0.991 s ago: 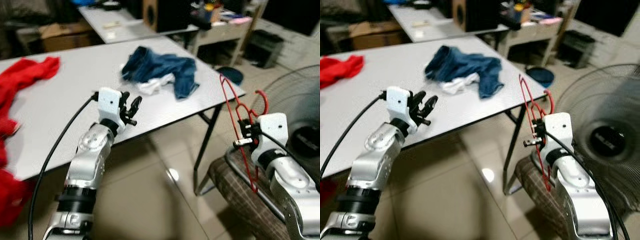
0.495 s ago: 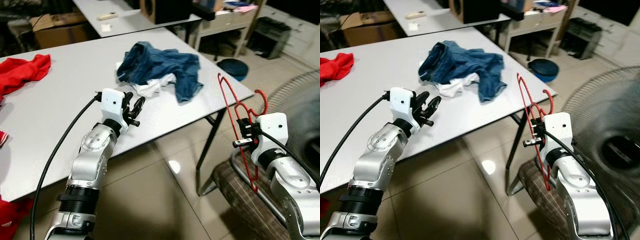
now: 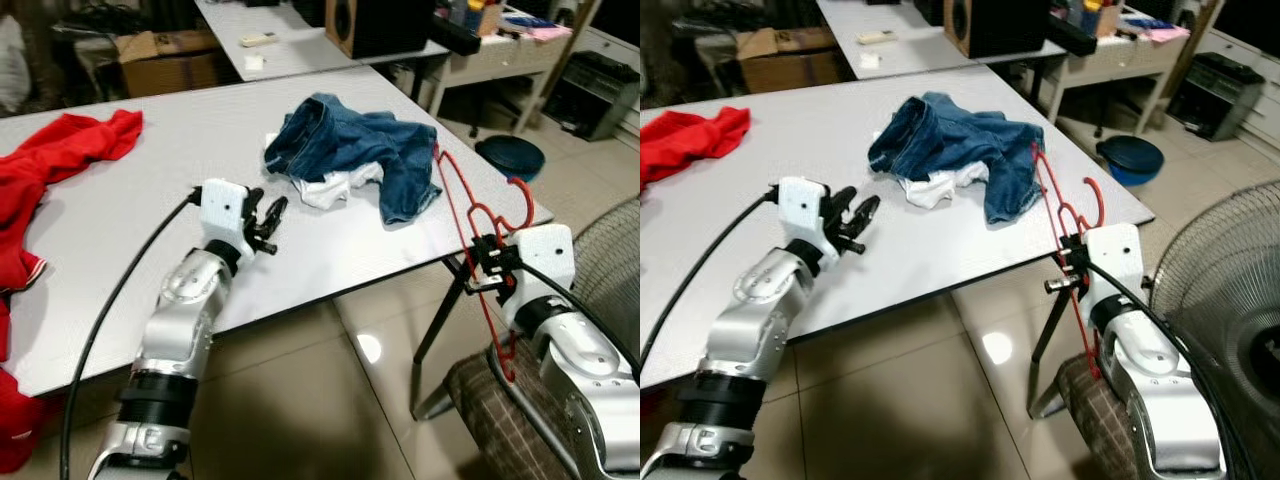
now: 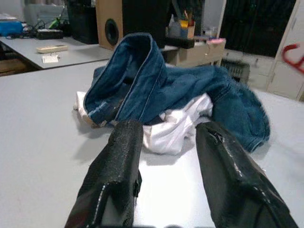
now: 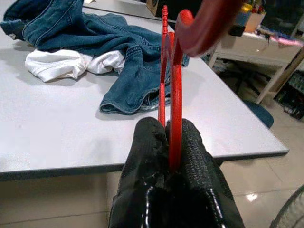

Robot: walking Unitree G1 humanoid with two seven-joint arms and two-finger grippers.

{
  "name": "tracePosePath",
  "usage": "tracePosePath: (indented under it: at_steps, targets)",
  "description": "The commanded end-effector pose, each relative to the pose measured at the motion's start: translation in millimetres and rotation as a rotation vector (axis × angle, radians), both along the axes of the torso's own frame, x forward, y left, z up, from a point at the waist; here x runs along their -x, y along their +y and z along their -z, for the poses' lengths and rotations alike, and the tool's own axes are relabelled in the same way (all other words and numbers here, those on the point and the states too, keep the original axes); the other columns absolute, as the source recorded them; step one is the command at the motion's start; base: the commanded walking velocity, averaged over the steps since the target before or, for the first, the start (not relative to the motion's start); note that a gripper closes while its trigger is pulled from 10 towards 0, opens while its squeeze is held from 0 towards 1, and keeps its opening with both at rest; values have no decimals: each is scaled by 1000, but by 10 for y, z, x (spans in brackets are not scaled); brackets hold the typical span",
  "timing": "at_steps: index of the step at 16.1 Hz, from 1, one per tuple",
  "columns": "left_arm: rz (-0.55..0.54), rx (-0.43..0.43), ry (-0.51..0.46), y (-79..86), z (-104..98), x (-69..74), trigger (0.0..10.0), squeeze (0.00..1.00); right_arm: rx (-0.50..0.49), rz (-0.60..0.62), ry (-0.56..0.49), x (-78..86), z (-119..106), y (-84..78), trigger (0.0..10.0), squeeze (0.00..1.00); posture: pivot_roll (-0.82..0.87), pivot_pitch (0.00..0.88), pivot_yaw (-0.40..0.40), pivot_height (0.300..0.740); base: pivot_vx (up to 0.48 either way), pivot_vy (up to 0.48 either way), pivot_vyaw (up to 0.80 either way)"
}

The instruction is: Hang hanger

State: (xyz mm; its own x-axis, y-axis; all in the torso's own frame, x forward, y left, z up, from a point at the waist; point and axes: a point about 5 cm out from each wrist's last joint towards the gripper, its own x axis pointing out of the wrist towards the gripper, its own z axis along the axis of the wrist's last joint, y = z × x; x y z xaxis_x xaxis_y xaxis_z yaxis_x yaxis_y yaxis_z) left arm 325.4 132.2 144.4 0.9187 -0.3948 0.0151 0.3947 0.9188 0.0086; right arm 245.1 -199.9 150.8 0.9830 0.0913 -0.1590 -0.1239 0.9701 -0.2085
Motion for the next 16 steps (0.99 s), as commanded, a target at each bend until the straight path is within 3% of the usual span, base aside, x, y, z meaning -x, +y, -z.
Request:
tracePosePath:
  at_steps: [1, 11, 14, 16]
  targets:
    - [-4, -8, -8, 44, -28, -19, 10000, 0, -1, -14, -25, -12, -50, 15, 10000, 0, -51, 0, -37, 740, 349, 0, 0]
    - [12, -8, -8, 35, -24, -21, 10000, 0, -17, -20, -17, -24, -37, 47, 10000, 0, -54, 0, -30, 740, 345, 0, 0]
    - [28, -13, -10, 6, -34, -49, 10000, 0, -18, -26, -17, -13, -39, 52, 10000, 0, -59, 0, -22, 740, 345, 0, -800]
    - [32, -12, -18, 0, -62, -78, 10000, 0, -9, -13, -21, -9, -42, 27, 10000, 0, -62, 0, -17, 740, 341, 0, 0]
